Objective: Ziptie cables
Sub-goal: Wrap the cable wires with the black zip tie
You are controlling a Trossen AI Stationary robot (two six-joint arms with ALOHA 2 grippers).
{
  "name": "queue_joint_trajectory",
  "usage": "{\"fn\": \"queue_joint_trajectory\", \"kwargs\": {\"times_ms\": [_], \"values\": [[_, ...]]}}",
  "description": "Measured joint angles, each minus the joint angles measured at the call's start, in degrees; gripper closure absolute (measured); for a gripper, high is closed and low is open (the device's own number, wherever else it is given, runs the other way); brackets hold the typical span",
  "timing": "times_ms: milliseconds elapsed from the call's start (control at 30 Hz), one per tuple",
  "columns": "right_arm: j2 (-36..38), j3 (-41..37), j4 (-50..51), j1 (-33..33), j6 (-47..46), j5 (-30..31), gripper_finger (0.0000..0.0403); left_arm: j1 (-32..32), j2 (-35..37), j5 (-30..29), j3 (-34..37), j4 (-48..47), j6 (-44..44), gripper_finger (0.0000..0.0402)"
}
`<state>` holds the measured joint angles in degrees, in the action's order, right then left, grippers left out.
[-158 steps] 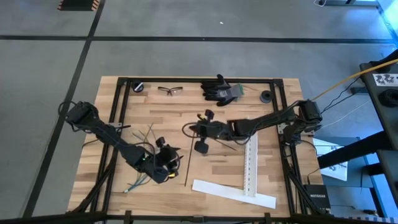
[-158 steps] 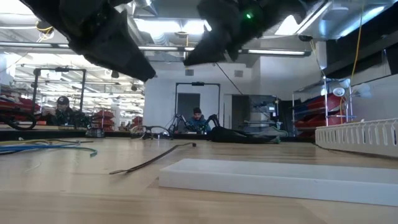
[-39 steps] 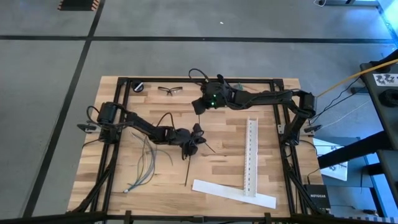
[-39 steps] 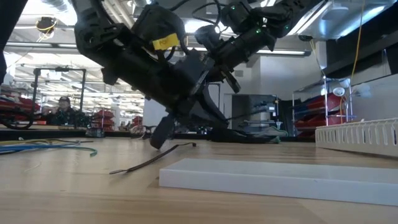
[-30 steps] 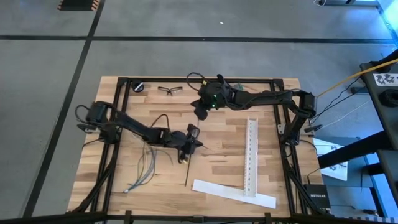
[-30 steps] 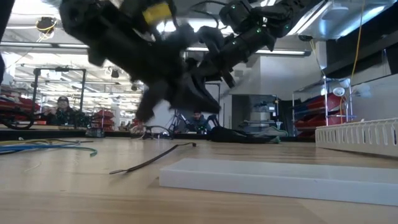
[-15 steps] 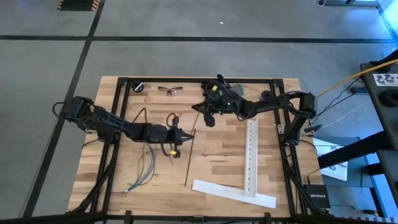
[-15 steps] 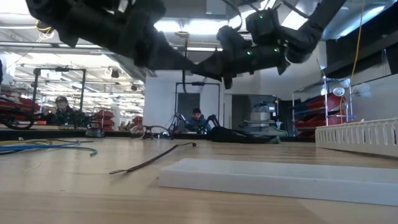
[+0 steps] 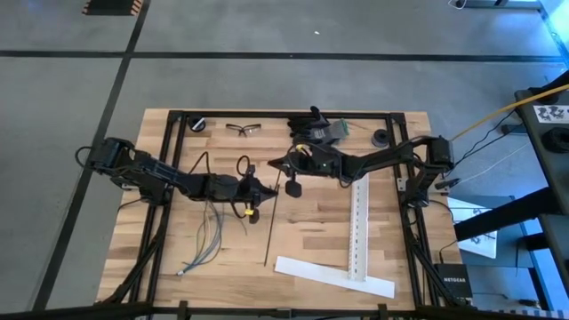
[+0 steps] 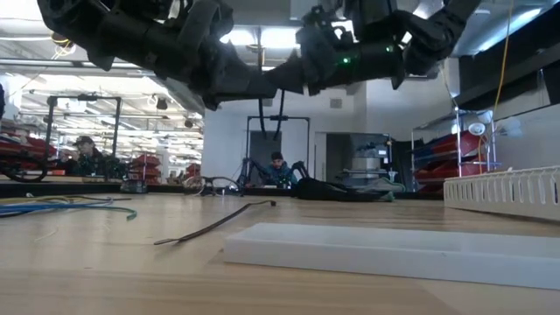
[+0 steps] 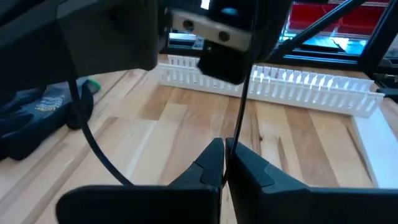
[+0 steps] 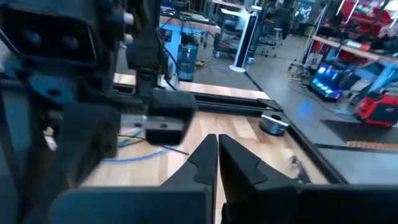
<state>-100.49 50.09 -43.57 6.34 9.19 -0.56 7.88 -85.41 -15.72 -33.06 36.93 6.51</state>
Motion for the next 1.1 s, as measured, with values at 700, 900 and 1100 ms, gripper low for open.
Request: {"fn": "queue_joint_trajectory", "kwargs": {"times_ms": [700,900,1100], "values": [[-13.1,-0.3,2.6,-0.2,-3.4,0.1,0.0403,0.4,-1.0,0.6,0.0,-10.1,-2.0,0.0401],[-16.8,-0.2,1.0,-0.3,-4.3,1.5,0.0403,0.0,-8.4,0.5,0.0,-8.0,-2.0,0.0401],[-17.2,-0.2,1.8,-0.3,-4.7,4.3,0.0403,-0.1,-11.2,0.5,0.0,-5.0,-2.3,0.0401]]}}
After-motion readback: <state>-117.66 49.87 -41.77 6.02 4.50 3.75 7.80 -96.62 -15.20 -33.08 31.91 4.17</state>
